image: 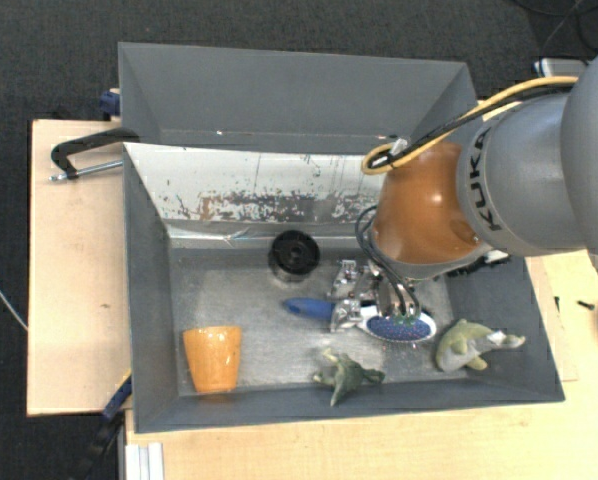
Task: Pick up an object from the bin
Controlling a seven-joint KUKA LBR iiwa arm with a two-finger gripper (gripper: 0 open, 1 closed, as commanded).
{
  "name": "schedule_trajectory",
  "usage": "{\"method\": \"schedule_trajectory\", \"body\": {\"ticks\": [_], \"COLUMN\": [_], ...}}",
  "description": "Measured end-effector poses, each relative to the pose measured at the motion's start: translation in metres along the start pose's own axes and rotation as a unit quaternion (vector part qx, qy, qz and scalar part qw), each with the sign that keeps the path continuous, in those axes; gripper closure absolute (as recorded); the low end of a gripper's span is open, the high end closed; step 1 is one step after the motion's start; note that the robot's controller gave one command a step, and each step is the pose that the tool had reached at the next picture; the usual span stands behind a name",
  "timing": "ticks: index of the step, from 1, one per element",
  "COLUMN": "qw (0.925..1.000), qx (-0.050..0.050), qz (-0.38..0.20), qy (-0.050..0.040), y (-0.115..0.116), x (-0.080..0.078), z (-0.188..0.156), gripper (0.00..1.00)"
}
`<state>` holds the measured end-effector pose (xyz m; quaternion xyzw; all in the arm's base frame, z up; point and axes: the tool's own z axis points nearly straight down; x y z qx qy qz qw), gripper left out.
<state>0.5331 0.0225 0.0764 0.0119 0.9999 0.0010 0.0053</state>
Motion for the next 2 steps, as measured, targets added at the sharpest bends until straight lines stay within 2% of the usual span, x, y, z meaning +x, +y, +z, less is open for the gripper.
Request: {"method": "schedule_trajectory", "body": {"ticks": [1,2], "qw": [1.0000,0.9998], "qx": [0.000,0.002], "qz": [-0.007,-0.020], "qy": [-0.0013,0.0025], "y": [0.007,-0.036], "x": [0.014,-0.022], "z": [-0.163,-0.130], "gripper": [1.00,1.00]}}
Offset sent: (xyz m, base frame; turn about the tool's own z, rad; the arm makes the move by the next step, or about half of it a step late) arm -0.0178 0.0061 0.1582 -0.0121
